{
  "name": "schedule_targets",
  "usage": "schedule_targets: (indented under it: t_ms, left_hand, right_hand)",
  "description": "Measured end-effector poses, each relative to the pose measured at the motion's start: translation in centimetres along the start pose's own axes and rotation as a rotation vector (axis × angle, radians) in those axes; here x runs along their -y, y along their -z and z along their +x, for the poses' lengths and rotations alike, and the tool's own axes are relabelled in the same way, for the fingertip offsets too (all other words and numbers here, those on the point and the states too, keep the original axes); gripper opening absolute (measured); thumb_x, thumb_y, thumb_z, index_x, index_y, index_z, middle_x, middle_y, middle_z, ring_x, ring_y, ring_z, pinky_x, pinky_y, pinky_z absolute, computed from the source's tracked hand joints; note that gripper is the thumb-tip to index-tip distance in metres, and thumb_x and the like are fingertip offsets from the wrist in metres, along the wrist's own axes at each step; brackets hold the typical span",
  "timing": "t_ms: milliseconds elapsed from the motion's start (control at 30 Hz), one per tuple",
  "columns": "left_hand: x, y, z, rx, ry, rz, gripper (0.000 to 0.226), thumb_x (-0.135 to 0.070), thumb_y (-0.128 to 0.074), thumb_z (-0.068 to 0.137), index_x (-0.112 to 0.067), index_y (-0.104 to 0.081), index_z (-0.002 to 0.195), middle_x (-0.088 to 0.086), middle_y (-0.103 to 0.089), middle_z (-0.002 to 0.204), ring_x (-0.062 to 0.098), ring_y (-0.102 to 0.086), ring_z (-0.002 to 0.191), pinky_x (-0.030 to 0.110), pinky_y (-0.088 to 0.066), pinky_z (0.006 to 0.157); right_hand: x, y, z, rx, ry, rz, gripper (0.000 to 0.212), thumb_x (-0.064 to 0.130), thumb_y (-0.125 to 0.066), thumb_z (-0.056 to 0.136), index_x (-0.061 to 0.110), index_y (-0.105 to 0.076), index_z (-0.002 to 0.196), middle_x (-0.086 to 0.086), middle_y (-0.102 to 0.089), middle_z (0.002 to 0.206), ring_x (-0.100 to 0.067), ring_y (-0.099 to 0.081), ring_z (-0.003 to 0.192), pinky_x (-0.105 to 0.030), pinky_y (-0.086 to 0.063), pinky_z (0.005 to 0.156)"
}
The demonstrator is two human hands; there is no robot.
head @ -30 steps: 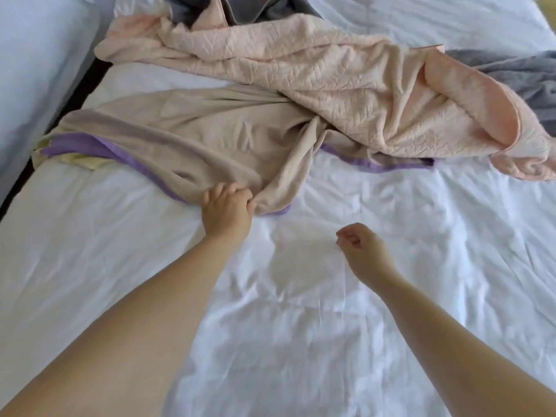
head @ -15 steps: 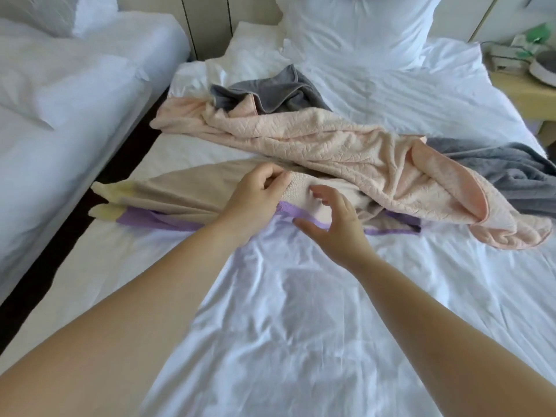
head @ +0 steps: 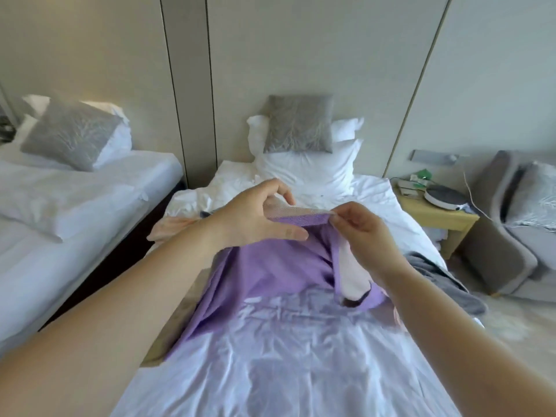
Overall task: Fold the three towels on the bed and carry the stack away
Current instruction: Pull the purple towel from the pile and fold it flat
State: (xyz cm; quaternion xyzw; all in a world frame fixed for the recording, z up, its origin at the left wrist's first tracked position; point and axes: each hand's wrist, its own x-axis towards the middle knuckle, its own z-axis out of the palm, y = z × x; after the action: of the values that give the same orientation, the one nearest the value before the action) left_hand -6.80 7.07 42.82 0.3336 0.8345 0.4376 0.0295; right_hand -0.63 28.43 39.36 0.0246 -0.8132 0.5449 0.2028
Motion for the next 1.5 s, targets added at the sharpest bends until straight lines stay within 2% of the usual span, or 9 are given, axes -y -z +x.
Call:
schedule_targets:
  t_ms: [100, 333, 467, 833, 1000, 1133, 1267, 1400, 1500]
  left_hand:
    - [-2.6, -0.2, -0.7, -0.041, -0.078, 0.224, 0.038, -0.044, -0.080, 0.070, -0.033, -0.063, 0.102, -0.009, -0.051, 0.102, 0.002, -0.053, 0.094, 0.018, -0.039, 0.084]
    - [-10.8, 3.0, -1.4, -0.194, -0.292, -0.020, 0.019, -0.003, -0.055, 0.091, -0.014, -0.070, 0.092, -0.014, -0.066, 0.072, -0.004, -0.056, 0.069, 0.006, -0.041, 0.067]
    - [-13.1, 3.5, -1.8, -0.264, -0.308, -0.104, 0.021, -0.008, -0.055, 0.093, -0.022, -0.070, 0.094, 0.004, -0.072, 0.094, 0.004, -0.059, 0.084, 0.007, -0.042, 0.074]
    - [-9.3, 4.8, -2.9, -0.548, -0.050, -0.279, 0.019, -0.023, -0.050, 0.096, -0.024, -0.068, 0.090, -0.006, -0.065, 0.085, 0.010, -0.057, 0.082, 0.022, -0.043, 0.074]
    - [-9.3, 1.9, -3.5, -0.192, -0.058, -0.426, 0.033, -0.039, -0.075, 0.072, -0.028, -0.062, 0.100, -0.011, -0.064, 0.103, 0.005, -0.057, 0.101, 0.011, -0.042, 0.086]
    - [-10.4, -2.1, -3.7, 0.177, -0.145, -0.294, 0.025, -0.043, -0.075, 0.075, -0.035, -0.069, 0.098, -0.014, -0.071, 0.100, -0.002, -0.064, 0.096, 0.014, -0.047, 0.082]
    - [-10.3, -2.1, -3.0, -0.008, -0.039, -0.365, 0.029, -0.040, -0.074, 0.079, -0.013, -0.065, 0.073, -0.003, -0.063, 0.073, 0.009, -0.060, 0.072, 0.026, -0.042, 0.075]
    - [-10.9, -0.9, -3.1, -0.021, -0.081, -0.541, 0.029, -0.030, -0.072, 0.074, -0.002, -0.065, 0.078, 0.010, -0.060, 0.084, 0.019, -0.057, 0.083, 0.032, -0.041, 0.082]
    - [-11.1, 0.5, -3.1, -0.101, -0.115, -0.650, 0.028, -0.024, -0.071, 0.073, -0.021, -0.055, 0.051, 0.002, -0.058, 0.068, 0.013, -0.056, 0.068, 0.021, -0.045, 0.068]
  right_hand:
    - [3.9, 2.6, -0.6, -0.024, 0.056, -0.025, 0.021, 0.015, -0.054, 0.094, 0.019, -0.058, 0.073, 0.017, -0.053, 0.064, 0.000, -0.045, 0.063, -0.011, -0.036, 0.063]
    - [11.6, 6.7, -2.0, 0.033, 0.272, -0.210, 0.027, 0.040, -0.065, 0.086, 0.016, -0.053, 0.080, 0.017, -0.042, 0.061, -0.001, -0.035, 0.055, -0.011, -0.032, 0.053]
    - [10.1, 7.0, -2.8, 0.050, 0.302, -0.452, 0.023, 0.029, -0.070, 0.083, 0.021, -0.049, 0.078, 0.011, -0.042, 0.063, -0.002, -0.037, 0.055, -0.017, -0.031, 0.055]
    - [5.6, 9.0, -5.7, 0.056, 0.058, -0.439, 0.043, 0.034, -0.057, 0.092, 0.010, -0.036, 0.064, 0.005, -0.030, 0.058, -0.006, -0.025, 0.051, -0.020, -0.024, 0.047]
    - [11.6, 7.2, -5.6, 0.166, 0.143, -0.121, 0.052, 0.054, -0.061, 0.077, 0.003, -0.059, 0.082, 0.002, -0.049, 0.068, -0.009, -0.043, 0.065, -0.028, -0.038, 0.061]
    - [12.8, 6.7, -5.1, 0.236, 0.077, 0.113, 0.026, 0.039, -0.067, 0.081, 0.015, -0.072, 0.088, -0.009, -0.068, 0.086, -0.020, -0.058, 0.080, -0.044, -0.050, 0.079]
    - [9.0, 7.8, -5.6, 0.161, 0.011, 0.189, 0.026, 0.038, -0.074, 0.075, 0.014, -0.068, 0.083, -0.004, -0.066, 0.082, -0.017, -0.056, 0.079, -0.036, -0.045, 0.077]
    - [4.7, 7.1, -6.5, 0.323, -0.092, 0.103, 0.043, 0.037, -0.069, 0.075, 0.005, -0.065, 0.104, -0.005, -0.070, 0.102, -0.016, -0.062, 0.094, -0.032, -0.048, 0.090]
    - [2.4, 6.7, -6.5, 0.280, -0.119, -0.103, 0.038, 0.027, -0.065, 0.088, -0.008, -0.058, 0.100, -0.005, -0.058, 0.085, -0.012, -0.048, 0.081, -0.032, -0.040, 0.074]
